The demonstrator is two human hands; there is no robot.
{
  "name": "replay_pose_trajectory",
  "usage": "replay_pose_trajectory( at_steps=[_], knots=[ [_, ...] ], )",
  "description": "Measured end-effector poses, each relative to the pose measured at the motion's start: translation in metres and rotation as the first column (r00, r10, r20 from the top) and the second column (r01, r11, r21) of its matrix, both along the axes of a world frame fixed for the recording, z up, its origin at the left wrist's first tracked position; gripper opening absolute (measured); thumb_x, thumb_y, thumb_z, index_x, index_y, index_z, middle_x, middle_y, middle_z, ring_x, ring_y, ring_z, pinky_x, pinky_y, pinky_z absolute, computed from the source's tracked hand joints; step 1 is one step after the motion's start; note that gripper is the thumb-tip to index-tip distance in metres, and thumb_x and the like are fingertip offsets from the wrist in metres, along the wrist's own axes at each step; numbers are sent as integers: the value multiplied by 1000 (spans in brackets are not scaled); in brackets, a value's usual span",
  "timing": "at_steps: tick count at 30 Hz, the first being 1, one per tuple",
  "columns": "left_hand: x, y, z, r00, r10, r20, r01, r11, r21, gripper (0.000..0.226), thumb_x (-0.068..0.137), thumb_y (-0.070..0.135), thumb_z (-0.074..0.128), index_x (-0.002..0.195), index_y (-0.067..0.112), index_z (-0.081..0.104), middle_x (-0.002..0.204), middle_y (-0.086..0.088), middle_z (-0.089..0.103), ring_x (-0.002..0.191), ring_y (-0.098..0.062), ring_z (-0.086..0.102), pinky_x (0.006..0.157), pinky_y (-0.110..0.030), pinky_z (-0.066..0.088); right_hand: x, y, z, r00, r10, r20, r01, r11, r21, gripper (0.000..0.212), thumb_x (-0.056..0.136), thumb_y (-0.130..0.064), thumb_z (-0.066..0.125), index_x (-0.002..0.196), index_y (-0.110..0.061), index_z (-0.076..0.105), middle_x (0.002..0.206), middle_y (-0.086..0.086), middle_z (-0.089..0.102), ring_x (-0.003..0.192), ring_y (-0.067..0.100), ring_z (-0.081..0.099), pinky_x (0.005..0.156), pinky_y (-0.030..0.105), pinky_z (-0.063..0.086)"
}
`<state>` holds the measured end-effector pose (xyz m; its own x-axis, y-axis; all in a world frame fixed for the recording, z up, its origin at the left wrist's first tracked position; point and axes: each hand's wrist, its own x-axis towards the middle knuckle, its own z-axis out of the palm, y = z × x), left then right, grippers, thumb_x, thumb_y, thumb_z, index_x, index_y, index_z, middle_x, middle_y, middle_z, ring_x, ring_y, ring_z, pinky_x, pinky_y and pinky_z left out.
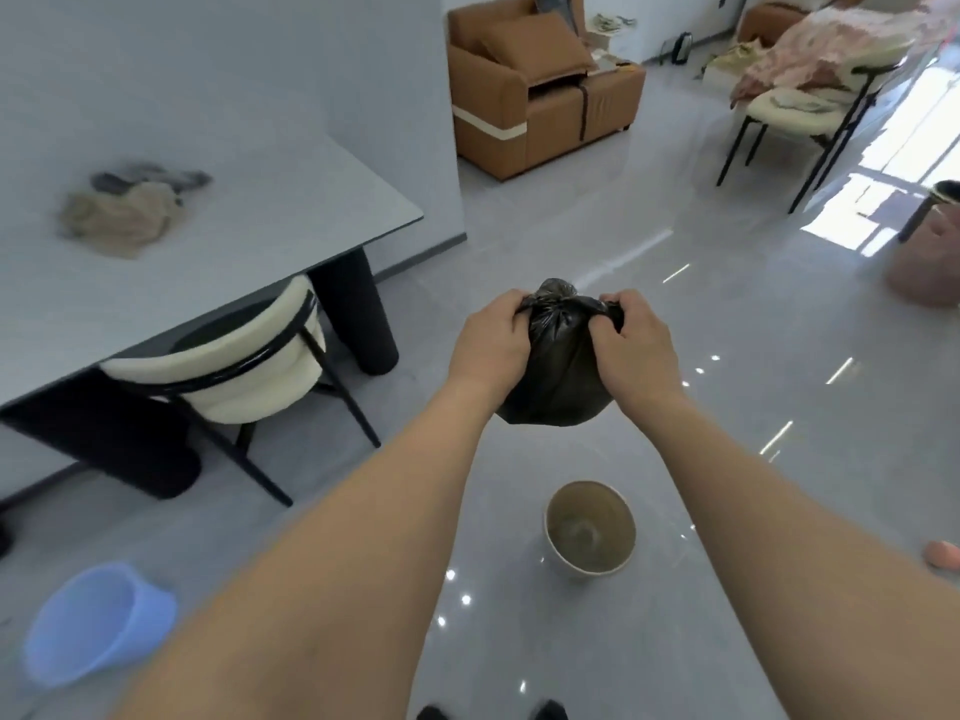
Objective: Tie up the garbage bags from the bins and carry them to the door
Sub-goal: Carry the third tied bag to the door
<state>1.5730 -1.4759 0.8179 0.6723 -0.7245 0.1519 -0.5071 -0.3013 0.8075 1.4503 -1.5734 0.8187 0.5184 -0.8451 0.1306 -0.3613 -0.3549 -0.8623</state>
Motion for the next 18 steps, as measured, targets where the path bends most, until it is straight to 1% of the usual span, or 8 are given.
replay_pose_trajectory(
  at_steps=[3,4,6,7,10,12,14,18],
  knots=[
    [38,49,-1,994,102,31,-103,994,41,29,100,25,37,113,20,63,103,-2,68,93,-22,61,81,-35,48,48,34,-1,997,77,28,-78,997,24,12,83,-25,48,89,-24,58,82,-14,60,79,6,55,61,21,38],
    [55,76,-1,987,156,39,-158,987,42,29,99,25,37,113,21,62,103,-1,68,94,-21,61,79,-34,48,72,54,-3,991,135,24,-136,991,11,10,82,-25,48,86,-26,57,80,-13,60,77,4,55,59,21,37],
    [84,126,0,961,269,57,-271,962,20,28,99,25,37,111,24,63,99,6,67,89,-15,59,70,-25,44,114,94,-3,967,252,26,-252,968,4,8,82,-26,48,80,-28,55,77,-12,61,73,2,54,57,21,38],
    [95,151,-1,942,330,66,-331,943,14,28,99,25,37,110,25,63,98,7,67,87,-13,58,69,-23,41,132,114,-2,950,312,27,-313,950,12,8,82,-26,48,80,-27,55,77,-11,61,71,3,54,57,23,39],
    [109,225,-2,876,480,53,-481,876,11,28,99,23,38,112,22,63,104,4,68,91,-14,57,76,-28,42,174,174,-2,877,481,4,-481,877,23,11,84,-27,48,88,-24,57,79,-6,62,72,8,57,60,29,46],
    [112,272,0,798,601,41,-602,799,-4,29,99,23,38,112,22,64,103,3,68,92,-16,58,76,-28,42,196,216,2,809,587,25,-588,809,23,7,84,-26,48,84,-27,55,76,-5,61,65,4,55,55,24,44],
    [110,319,1,686,728,11,-727,686,-27,28,98,22,38,109,23,64,98,4,68,89,-17,59,72,-28,42,214,261,8,724,689,19,-690,724,20,6,84,-27,47,79,-27,52,72,-5,59,60,4,51,48,24,36],
    [98,405,4,526,850,-7,-850,526,-34,25,97,20,40,104,22,64,95,2,69,89,-20,60,77,-35,48,232,345,19,556,831,17,-831,554,46,6,84,-25,50,81,-24,54,73,-7,58,66,8,52,53,26,34]
  ],
)
